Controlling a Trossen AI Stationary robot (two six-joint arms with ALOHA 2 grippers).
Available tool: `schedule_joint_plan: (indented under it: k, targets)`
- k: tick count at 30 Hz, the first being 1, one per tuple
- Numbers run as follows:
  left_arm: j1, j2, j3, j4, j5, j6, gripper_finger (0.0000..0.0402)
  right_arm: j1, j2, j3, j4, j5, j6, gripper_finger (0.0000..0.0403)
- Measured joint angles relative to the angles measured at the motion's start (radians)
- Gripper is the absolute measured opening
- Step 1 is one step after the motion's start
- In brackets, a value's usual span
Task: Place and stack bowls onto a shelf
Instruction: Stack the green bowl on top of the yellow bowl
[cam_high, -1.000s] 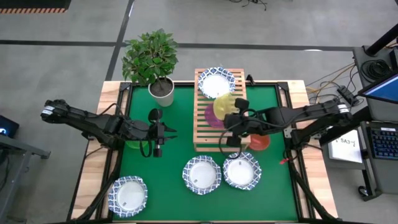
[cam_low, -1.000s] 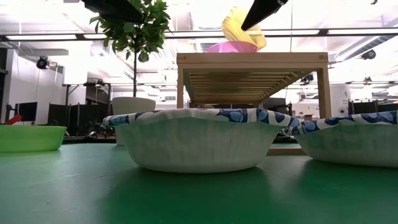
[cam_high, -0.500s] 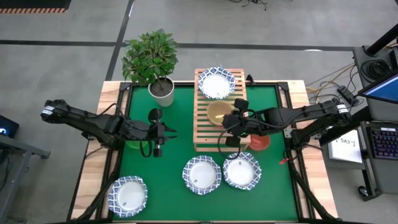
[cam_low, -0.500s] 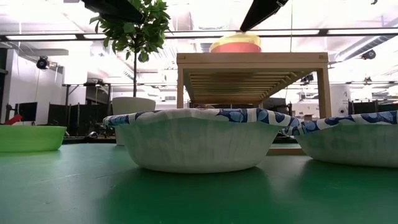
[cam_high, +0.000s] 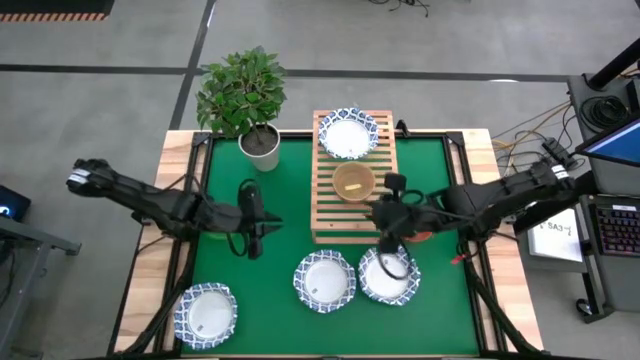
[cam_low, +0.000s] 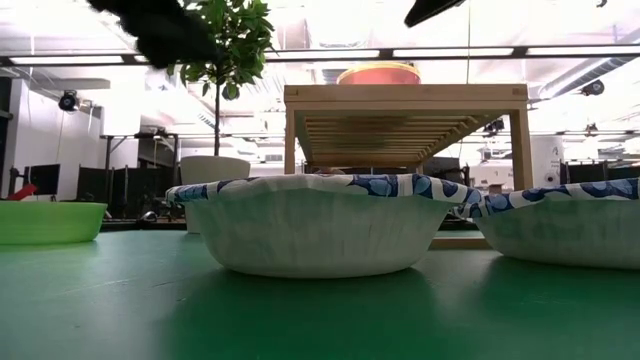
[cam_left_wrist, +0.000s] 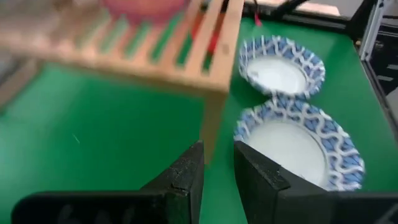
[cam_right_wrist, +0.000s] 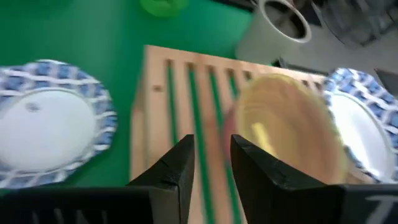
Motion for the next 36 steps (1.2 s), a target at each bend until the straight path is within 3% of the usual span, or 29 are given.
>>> schedule_joint_plan:
  k: [6,10,17,22,24,36]
  targets:
    - [-0.058,0.000,-0.085,-0.024,0.012,-0.330,0.0068,0.087,-0.119,-0.193,0.214,0.000,-0.038,0.0078]
    - [-0.067,0.000,-0.094,-0.080,0.076,-0.568,0.0068,0.105,-0.201,-0.332,0.395,0.000,-0.074,0.0075]
    - [-0.067,0.025,-0.015,-0.376,0.140,-0.837,0.0055,0.104,-0.319,-0.489,0.571,0.001,-0.128,0.0079]
    - [-0.062,0.106,0.055,-0.705,0.113,-0.956,0.0038,0.104,-0.369,-0.504,0.590,0.001,-0.148,0.0073]
    - [-0.055,0.146,0.056,-0.781,0.152,-0.994,0.0037,0.104,-0.381,-0.504,0.593,0.000,-0.168,0.0071]
    - [-0.023,0.299,0.051,-0.833,0.184,-1.012,0.0053,0.104,-0.353,-0.504,0.586,-0.001,-0.194,0.0070]
